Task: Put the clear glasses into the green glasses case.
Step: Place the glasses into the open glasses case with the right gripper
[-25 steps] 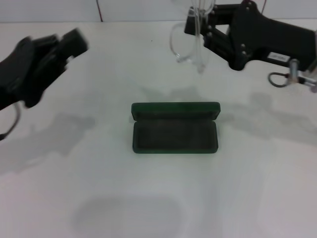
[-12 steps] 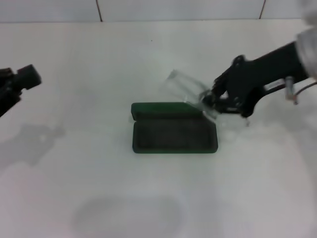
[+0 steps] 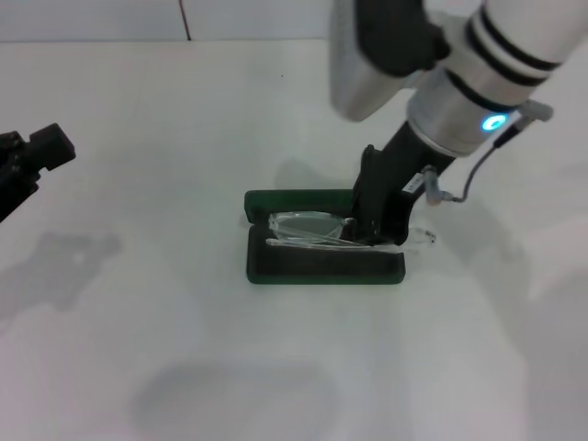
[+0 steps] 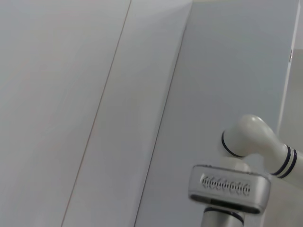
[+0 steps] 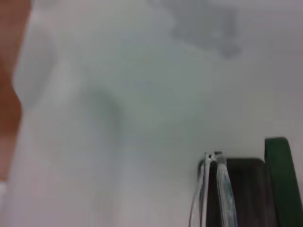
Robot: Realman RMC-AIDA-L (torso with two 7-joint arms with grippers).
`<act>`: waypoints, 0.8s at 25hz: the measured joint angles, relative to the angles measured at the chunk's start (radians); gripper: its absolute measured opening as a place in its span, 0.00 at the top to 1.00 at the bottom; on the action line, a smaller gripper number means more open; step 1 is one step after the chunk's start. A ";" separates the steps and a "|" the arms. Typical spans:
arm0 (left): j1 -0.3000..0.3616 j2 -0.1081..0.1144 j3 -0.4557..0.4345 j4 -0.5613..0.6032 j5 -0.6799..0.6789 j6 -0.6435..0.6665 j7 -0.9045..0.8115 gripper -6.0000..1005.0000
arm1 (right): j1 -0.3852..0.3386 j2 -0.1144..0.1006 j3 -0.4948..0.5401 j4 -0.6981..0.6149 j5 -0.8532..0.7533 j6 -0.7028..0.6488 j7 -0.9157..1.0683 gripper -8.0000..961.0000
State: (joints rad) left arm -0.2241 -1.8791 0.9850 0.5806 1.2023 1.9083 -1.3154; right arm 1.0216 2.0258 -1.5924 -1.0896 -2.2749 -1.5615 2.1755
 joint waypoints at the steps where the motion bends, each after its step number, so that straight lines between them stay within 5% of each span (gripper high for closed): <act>1: 0.000 -0.001 0.000 0.000 0.000 0.000 0.002 0.96 | 0.008 0.001 -0.028 0.003 -0.014 0.015 0.011 0.87; 7: -0.005 -0.003 -0.014 -0.004 -0.001 0.000 0.004 0.96 | 0.031 0.001 -0.169 0.016 -0.058 0.136 0.063 0.87; 20: -0.013 -0.016 -0.016 -0.006 0.002 -0.005 0.008 0.96 | 0.035 0.002 -0.296 0.064 -0.016 0.282 0.069 0.87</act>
State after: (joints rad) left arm -0.2368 -1.8946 0.9694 0.5742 1.2038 1.9037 -1.3074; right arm 1.0568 2.0277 -1.8887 -1.0255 -2.2907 -1.2793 2.2444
